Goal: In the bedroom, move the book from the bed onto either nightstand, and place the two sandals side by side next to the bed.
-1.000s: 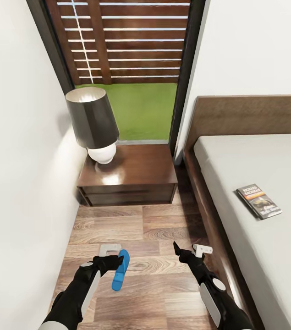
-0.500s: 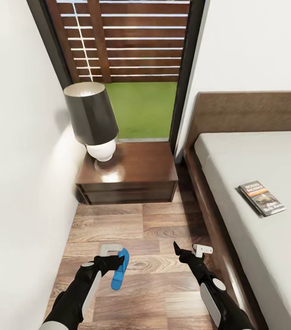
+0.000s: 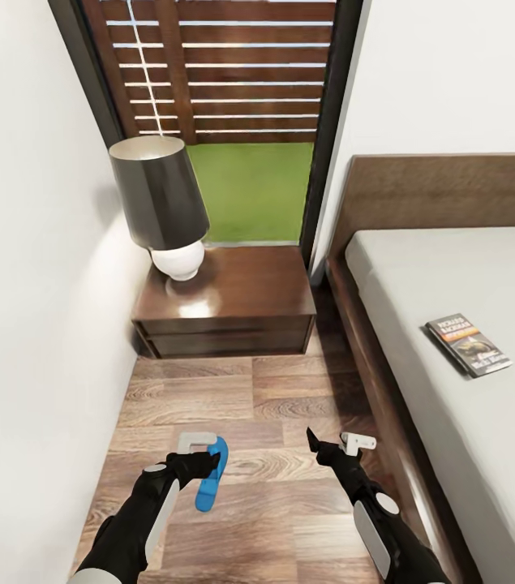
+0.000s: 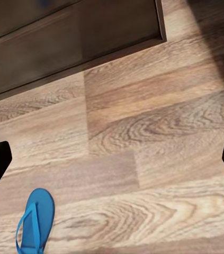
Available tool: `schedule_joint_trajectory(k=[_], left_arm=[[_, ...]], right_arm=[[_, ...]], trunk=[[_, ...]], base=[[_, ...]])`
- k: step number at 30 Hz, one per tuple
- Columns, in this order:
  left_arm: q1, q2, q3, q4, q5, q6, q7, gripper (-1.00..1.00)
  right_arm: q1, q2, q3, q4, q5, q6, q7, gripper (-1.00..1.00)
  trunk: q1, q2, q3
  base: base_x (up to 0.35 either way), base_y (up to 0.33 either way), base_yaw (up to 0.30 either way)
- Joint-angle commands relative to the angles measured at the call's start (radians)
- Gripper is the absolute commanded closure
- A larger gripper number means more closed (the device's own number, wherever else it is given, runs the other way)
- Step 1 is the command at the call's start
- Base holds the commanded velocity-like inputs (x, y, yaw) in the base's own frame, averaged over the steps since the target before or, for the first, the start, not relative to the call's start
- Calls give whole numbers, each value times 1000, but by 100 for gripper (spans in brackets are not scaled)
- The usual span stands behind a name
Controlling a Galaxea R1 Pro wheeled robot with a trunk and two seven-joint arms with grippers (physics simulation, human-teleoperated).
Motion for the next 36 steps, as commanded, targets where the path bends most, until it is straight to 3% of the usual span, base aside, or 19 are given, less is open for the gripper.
schedule_joint_trajectory(k=[1, 17, 36], left_arm=[[0, 0, 1, -1, 1, 5, -2, -100], [0, -14, -2, 38, 1, -35, -2, -100], [0, -2, 9, 37, -4, -38, 2, -100]], right_arm=[[0, 1, -3, 1, -10, -1, 9, -100], [0, 3, -1, 2, -7, -2, 9, -100], [0, 5, -4, 0, -16, -2, 10, -100]], trunk=[[4, -8, -4], [65, -120, -54], [138, -253, -114]], base=[[0, 0, 0], [0, 0, 0], [0, 0, 0]])
